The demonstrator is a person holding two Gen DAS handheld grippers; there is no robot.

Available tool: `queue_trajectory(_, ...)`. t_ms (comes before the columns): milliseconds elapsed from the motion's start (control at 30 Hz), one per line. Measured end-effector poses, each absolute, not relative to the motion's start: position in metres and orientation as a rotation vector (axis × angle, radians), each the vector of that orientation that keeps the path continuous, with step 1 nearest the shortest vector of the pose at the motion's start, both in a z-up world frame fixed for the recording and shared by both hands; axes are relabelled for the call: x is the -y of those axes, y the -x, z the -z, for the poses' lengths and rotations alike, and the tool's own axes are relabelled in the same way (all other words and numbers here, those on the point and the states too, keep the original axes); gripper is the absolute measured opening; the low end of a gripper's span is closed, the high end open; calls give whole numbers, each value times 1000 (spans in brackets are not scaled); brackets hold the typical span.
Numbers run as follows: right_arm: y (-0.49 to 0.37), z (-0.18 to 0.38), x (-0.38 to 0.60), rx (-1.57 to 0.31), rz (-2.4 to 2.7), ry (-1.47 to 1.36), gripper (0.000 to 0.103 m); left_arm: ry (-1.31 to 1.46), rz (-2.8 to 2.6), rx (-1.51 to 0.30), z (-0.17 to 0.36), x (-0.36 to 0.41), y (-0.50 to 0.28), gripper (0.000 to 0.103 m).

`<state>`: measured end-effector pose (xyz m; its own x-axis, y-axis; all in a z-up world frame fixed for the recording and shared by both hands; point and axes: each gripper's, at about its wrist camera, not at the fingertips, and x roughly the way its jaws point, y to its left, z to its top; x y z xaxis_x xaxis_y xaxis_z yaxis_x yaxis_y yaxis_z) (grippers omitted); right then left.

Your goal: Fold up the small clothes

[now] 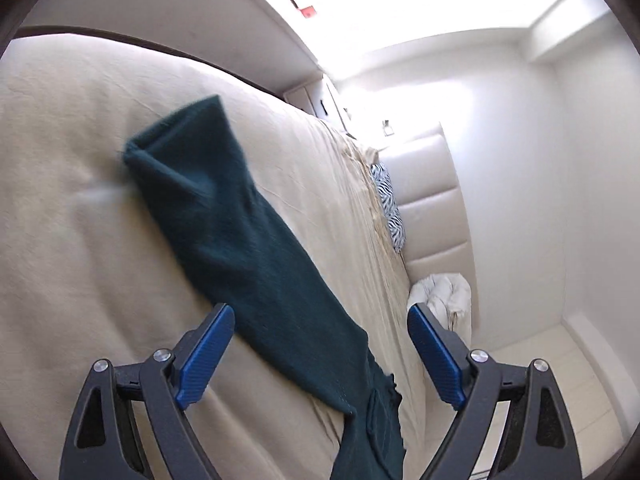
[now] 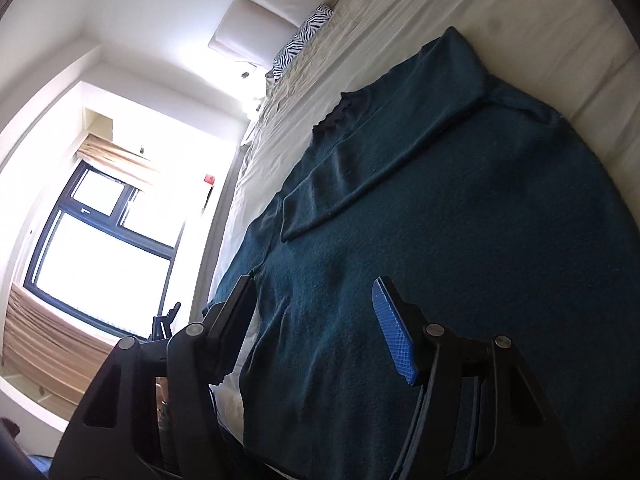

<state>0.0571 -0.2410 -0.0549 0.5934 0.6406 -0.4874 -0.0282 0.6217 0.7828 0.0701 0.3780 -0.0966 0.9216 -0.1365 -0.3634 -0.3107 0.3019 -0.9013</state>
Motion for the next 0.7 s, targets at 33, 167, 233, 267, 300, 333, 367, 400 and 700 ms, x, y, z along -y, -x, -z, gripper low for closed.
queue_trajectory(33, -59, 53, 227, -870, -457, -799, 60, 1292, -145, -403, 101, -385, -67, 88)
queue_trajectory(167, -62, 53, 192, -910, -472, -759, 60, 1391, -210, -395, 121, -394, -66, 77)
queue_trajectory(233, -60, 54, 185, -923, -466, -769, 60, 1402, -226, -381, 124, -393, -71, 77)
queue_trajectory(267, -60, 55, 183, -926, -462, -774, 60, 1407, -246, -376, 126, -393, -73, 73)
queue_trajectory(300, -60, 55, 181, -930, -458, -775, 60, 1423, -263, -364, 129, -396, -75, 70)
queue_trajectory(333, -70, 56, 177, -933, -455, -776, 60, 1447, -278, -348, 134, -399, -76, 65)
queue_trajectory(367, -72, 56, 175, -934, -452, -775, 60, 1474, -295, -335, 140, -402, -77, 55)
queue_trajectory(400, -79, 56, 173, -935, -449, -774, 60, 1498, -311, -326, 145, -406, -78, 49)
queue_trajectory(700, -88, 64, 179, -943, -439, -782, 60, 1432, -348, -381, 144, -420, -104, 10)
